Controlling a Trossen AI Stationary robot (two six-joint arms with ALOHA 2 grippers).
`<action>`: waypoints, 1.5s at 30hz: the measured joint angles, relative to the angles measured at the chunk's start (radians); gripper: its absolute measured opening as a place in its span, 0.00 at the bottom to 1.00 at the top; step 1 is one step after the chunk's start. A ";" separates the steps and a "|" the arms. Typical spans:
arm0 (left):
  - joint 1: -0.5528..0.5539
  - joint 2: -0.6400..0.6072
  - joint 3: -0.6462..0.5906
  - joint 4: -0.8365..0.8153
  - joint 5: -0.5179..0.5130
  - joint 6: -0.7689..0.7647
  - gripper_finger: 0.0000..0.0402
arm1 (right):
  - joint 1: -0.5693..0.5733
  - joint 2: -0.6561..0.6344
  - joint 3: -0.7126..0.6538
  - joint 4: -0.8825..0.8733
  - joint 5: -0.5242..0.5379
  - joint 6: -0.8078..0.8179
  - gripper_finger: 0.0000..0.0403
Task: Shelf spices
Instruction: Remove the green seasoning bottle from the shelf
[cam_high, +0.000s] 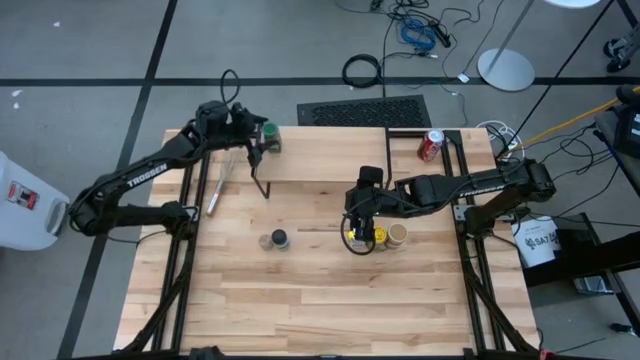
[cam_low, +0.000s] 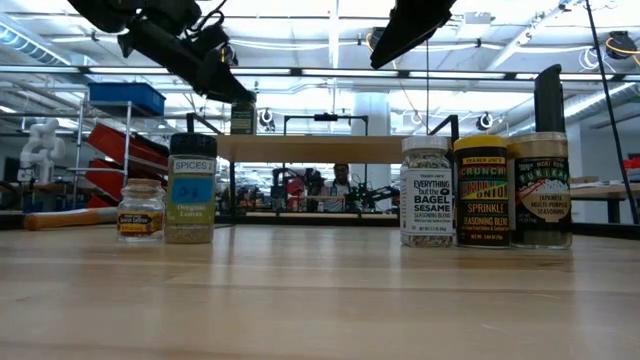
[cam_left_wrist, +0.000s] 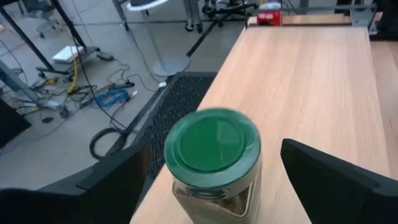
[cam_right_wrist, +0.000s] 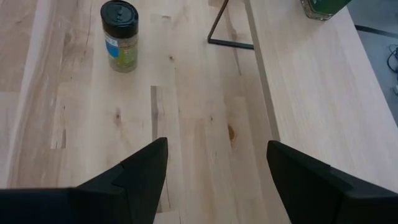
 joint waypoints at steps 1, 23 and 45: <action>0.000 0.008 0.000 -0.002 0.000 0.001 0.91 | 0.000 0.000 0.000 0.000 0.000 0.000 0.65; -0.008 0.021 -0.001 0.013 0.051 0.028 0.58 | 0.000 0.000 0.000 -0.002 0.000 0.003 0.65; -0.075 -0.049 -0.001 0.000 0.101 -0.112 0.53 | 0.000 0.000 0.000 -0.003 0.000 0.008 0.65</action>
